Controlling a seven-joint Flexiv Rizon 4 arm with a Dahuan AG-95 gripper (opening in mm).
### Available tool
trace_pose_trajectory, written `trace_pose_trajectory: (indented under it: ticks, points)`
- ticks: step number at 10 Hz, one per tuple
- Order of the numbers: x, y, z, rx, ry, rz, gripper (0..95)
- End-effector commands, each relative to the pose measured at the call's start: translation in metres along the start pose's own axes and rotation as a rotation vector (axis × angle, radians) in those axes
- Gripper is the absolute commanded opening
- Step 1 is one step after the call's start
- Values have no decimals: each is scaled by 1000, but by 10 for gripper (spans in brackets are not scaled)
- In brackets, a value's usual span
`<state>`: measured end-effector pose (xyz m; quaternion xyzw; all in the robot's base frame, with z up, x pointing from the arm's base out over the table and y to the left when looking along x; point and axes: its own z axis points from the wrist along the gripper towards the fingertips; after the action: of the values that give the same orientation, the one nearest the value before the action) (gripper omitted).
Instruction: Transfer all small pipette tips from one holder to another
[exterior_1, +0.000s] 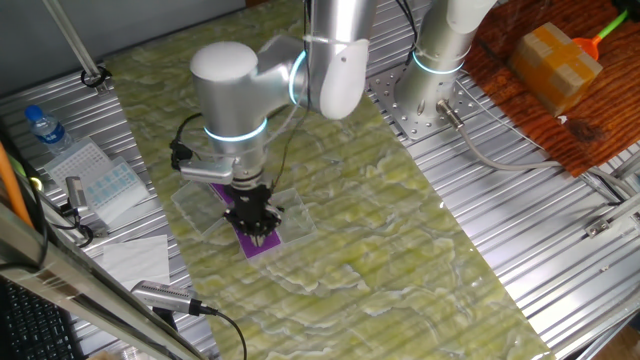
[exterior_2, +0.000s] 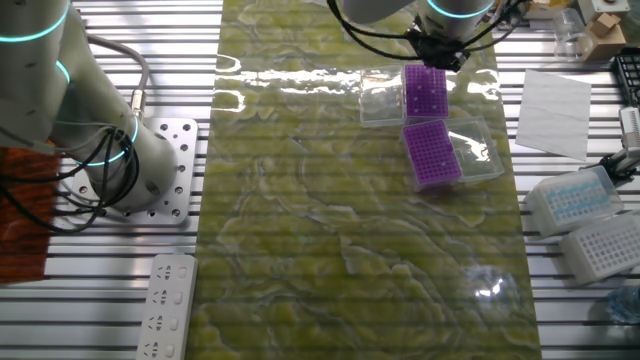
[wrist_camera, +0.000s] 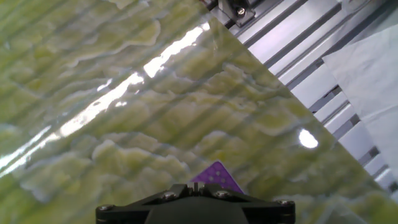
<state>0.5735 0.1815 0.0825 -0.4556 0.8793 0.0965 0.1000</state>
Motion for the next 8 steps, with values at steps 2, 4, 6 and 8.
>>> trace_pose_trajectory:
  ticks: [2,4,6,8]
  points:
    - [34,-31,-25,64,208,-94,380]
    - [45,-41,-27,70,212,-78,380]
    - [65,-59,-28,78,226,-91,380]
    - [88,-75,-30,76,229,-103,190]
